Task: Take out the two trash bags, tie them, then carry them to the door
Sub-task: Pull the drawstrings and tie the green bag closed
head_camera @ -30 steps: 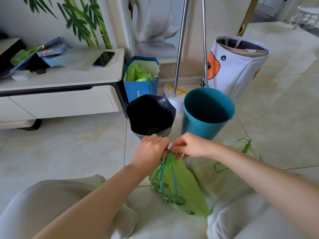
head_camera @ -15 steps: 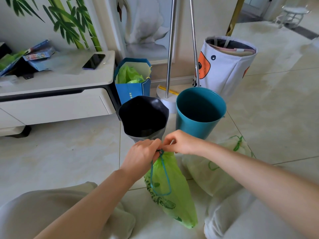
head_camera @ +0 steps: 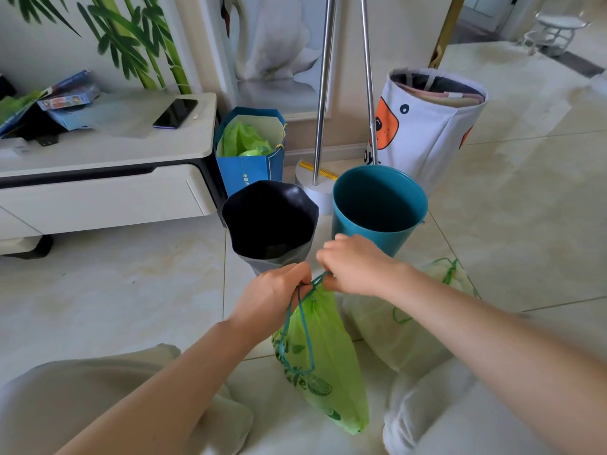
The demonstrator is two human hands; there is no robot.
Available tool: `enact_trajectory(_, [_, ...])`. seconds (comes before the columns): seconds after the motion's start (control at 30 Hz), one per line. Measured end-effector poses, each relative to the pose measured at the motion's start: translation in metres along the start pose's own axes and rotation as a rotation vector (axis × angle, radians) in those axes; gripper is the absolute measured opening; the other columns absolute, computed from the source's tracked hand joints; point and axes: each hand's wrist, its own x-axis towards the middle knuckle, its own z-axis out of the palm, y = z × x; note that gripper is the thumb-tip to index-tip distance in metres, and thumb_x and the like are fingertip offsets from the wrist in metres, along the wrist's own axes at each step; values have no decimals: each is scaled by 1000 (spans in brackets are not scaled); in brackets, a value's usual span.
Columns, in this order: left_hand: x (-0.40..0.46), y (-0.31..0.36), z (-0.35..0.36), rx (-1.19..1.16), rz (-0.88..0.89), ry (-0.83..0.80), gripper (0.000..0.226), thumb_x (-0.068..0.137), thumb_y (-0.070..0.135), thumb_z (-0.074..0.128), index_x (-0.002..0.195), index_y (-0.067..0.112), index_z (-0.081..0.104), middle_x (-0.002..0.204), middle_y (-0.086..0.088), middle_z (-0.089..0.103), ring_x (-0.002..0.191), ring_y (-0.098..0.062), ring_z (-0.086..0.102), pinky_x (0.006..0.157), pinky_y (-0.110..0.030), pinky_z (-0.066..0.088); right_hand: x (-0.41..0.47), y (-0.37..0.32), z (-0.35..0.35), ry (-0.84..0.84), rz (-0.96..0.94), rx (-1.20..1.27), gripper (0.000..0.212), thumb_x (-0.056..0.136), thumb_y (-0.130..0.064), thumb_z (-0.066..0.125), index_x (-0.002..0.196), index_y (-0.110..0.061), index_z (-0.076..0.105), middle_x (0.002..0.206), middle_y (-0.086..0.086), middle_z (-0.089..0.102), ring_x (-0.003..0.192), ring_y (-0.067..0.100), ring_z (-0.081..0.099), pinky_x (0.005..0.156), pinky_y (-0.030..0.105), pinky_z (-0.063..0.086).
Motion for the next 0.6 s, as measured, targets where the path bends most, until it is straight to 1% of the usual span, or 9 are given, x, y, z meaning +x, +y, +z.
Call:
enact_trajectory(0.1, [2,-2,-1,-23,-17,10,12,90,9,57,82,13,49,67,5,49,57,-20,44,49,-40,45,3,4,0,184,38,-52,22,80,-32,60,87,-12,53,90,7,64,94,32,56,67,36,34])
enact_trajectory(0.2, [3,-3,-2,-42,-28,24,11,92,14,57,83,12,50,67,9,47,56,-19,45,49,-39,45,3,11,4,225,100,-47,19,79,-27,60,88,-12,52,86,8,65,88,33,58,62,35,28])
enact_trajectory(0.27, [2,-5,-2,-50,-28,22,11,92,16,57,84,13,51,68,9,48,57,-18,46,49,-37,45,1,15,5,200,176,-30,15,82,-23,56,89,-12,50,88,8,65,85,34,57,60,35,29])
enact_trajectory(0.3, [2,-8,-1,-57,-36,19,11,92,16,57,84,13,51,69,9,49,58,-18,47,50,-37,46,0,17,3,186,246,53,13,83,-22,54,88,-11,49,89,9,64,81,34,56,58,36,33])
enact_trajectory(0.37, [2,-13,1,-73,-68,24,10,91,16,58,85,13,51,68,11,47,58,-17,46,51,-36,47,-3,24,-8,71,369,432,13,85,-21,51,84,-9,53,87,9,67,78,32,59,63,40,47])
enact_trajectory(0.43, [1,-16,2,-97,-109,28,9,89,16,61,86,14,53,67,9,52,58,-17,48,54,-35,48,-6,31,-18,-64,383,877,13,88,-16,51,81,-10,60,81,6,71,74,22,66,72,40,57])
enact_trajectory(0.47, [1,-16,2,-112,-140,27,9,88,16,63,86,13,55,67,6,56,59,-17,50,56,-33,49,-9,32,-23,-125,369,1006,16,90,-15,50,82,-10,63,77,3,71,70,17,67,71,35,58])
enact_trajectory(0.53, [4,-14,0,-157,-221,5,9,85,16,68,86,12,60,70,4,61,61,-16,54,58,-23,46,-14,35,-29,-192,319,1062,22,95,-16,48,90,-11,69,74,-1,71,66,11,64,65,25,55])
enact_trajectory(0.6, [8,-15,-5,-209,-288,-35,7,81,17,73,82,15,66,71,4,64,62,-10,57,59,-16,44,-18,37,-30,-197,307,1057,26,97,-19,46,97,-13,71,76,-3,72,66,7,62,63,21,52])
